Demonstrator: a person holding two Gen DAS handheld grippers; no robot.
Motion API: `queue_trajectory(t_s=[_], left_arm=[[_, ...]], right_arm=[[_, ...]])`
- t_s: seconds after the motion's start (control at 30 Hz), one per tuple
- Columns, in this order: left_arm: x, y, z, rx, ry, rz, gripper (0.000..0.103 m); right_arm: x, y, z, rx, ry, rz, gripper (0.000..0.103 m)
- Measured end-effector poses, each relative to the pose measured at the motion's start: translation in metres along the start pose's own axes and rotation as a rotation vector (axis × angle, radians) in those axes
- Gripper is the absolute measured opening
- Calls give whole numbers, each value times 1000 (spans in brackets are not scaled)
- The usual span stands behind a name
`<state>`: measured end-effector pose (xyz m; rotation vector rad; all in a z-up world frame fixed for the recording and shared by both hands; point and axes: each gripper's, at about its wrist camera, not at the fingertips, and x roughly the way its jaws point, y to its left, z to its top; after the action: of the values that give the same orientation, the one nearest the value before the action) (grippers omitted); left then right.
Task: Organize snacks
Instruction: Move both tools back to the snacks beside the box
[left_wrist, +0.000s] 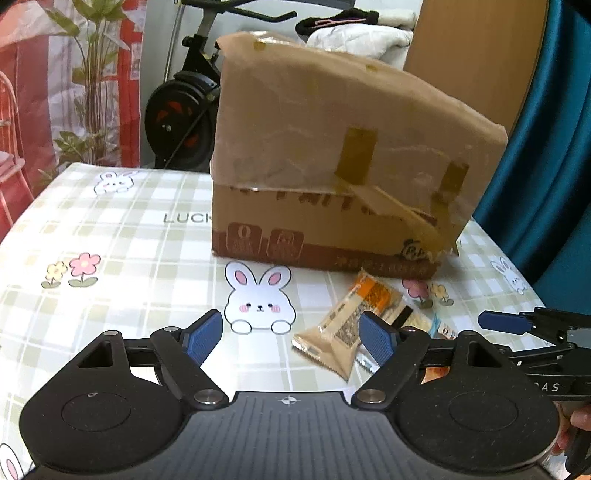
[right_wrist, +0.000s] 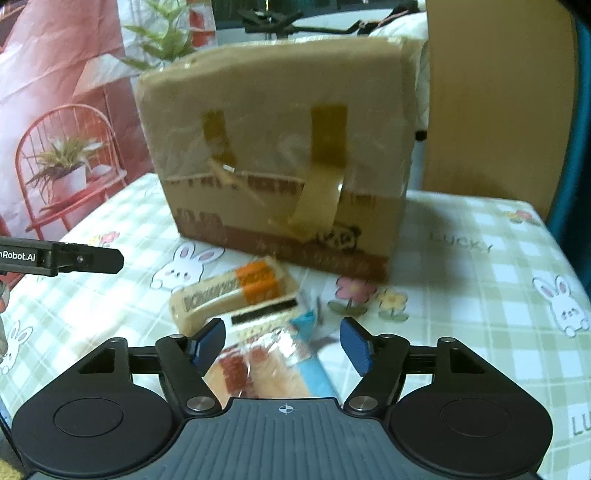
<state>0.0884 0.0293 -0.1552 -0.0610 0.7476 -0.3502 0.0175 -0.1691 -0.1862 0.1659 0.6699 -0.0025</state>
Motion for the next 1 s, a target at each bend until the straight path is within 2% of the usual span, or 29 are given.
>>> queue_trajectory(t_s=[0.1,0.13,0.17,0.37,0.6,1.0], left_arm=[[1,1,-2,-8,5,1,82],[1,2,-3,-11,6,3,83],[0,2,-4,-14,6,4,83],[2,3,-8,-21,21,8,82],[5,-3,-14,-16,43,-12,82],[11,-12,-22,3,66,-22,82]], right_arm=[[5,5,3,-23,13,-1,77],[7,8,4,-40,22,-8,85],[9,10,4,-52,26,-14,88],[13,15,-2,-80,62,11,89],[6,10,-8,-120,79,-5,91],[8,-3,-25,-88,120,8,92]])
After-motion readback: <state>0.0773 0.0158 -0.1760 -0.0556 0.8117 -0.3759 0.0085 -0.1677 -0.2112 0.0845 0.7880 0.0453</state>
